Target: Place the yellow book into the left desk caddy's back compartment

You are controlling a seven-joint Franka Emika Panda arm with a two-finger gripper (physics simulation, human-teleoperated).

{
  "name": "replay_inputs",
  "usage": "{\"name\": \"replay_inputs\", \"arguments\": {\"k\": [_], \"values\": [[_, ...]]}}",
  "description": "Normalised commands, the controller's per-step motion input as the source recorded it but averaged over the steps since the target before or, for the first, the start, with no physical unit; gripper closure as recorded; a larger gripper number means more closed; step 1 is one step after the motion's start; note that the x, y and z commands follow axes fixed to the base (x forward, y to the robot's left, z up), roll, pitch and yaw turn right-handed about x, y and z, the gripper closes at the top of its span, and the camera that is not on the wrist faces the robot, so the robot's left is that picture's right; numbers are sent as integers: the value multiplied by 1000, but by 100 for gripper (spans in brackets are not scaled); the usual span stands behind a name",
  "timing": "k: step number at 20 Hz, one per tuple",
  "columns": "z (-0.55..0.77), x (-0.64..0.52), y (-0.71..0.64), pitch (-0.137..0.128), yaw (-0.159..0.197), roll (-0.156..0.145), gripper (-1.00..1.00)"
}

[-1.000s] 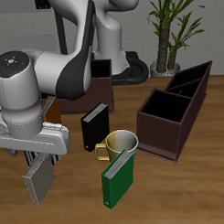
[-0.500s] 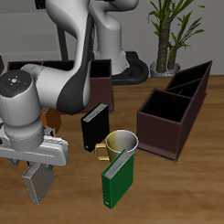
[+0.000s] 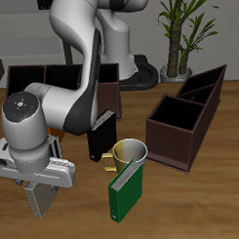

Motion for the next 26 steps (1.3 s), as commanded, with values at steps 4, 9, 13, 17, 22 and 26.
{"name": "replay_inputs", "arguments": {"k": [4, 9, 13, 17, 22, 26], "values": [[-102, -3, 52, 2, -10, 19, 100], [125, -19, 171, -31, -23, 20, 100], [309, -48, 385, -45, 0, 37, 100], [467, -84, 337, -62, -11, 50, 100], [559, -159, 207, -69, 4, -18, 100], [442, -165, 41, -53, 9, -13, 100]]}}
